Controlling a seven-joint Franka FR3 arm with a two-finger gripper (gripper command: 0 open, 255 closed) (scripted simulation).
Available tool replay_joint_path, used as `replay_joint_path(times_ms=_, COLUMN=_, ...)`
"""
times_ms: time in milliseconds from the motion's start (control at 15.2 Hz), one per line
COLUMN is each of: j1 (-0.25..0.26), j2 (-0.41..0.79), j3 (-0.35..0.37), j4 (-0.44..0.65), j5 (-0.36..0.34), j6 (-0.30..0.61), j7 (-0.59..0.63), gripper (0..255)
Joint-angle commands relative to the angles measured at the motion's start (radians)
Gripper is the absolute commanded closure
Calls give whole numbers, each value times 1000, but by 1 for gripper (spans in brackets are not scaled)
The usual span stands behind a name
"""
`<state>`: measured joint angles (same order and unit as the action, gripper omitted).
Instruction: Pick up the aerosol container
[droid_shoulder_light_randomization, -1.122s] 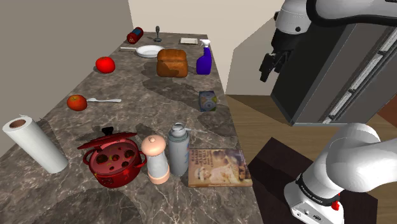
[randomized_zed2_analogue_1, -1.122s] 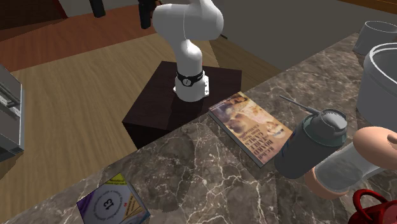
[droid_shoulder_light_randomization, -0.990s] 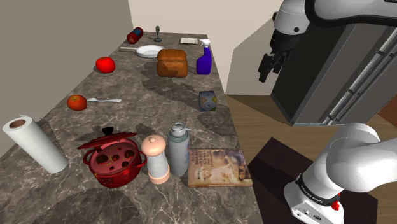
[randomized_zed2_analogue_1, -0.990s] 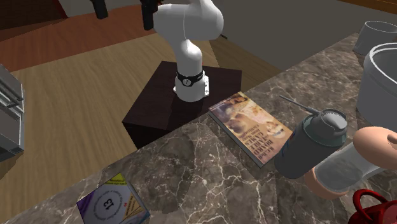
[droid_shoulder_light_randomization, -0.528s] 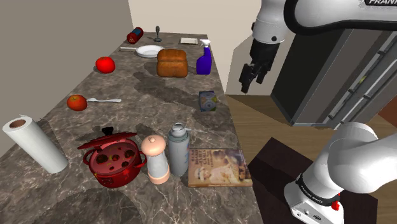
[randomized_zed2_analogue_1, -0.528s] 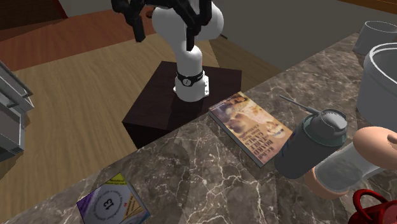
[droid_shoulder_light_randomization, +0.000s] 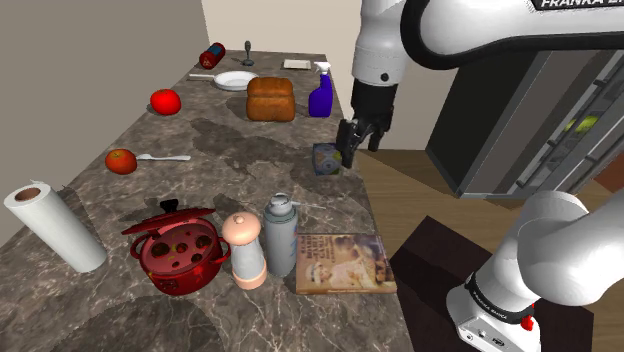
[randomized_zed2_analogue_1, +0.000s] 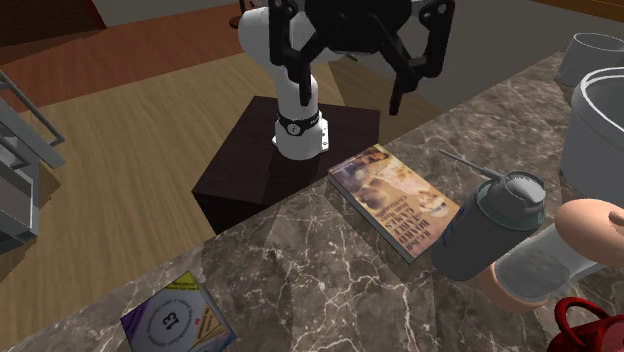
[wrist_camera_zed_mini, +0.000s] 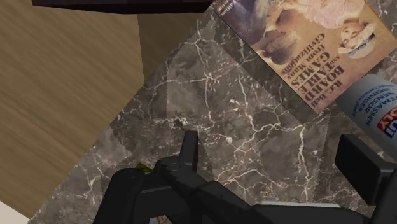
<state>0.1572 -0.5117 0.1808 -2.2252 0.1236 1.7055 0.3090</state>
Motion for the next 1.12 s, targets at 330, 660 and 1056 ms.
replay_joint_path(times_ms=330, j1=50, j2=172, j3=83, j4=123, j5=77, j6=40, j7=85, gripper=0)
replay_joint_path(times_ms=660, j1=85, j2=306, j3=141, j4=234, j5=111, j6=64, j7=149, gripper=0)
replay_joint_path(times_ms=1056, j1=101, j2=362, j3=165, j4=232, j5=121, j6=124, j7=166, gripper=0)
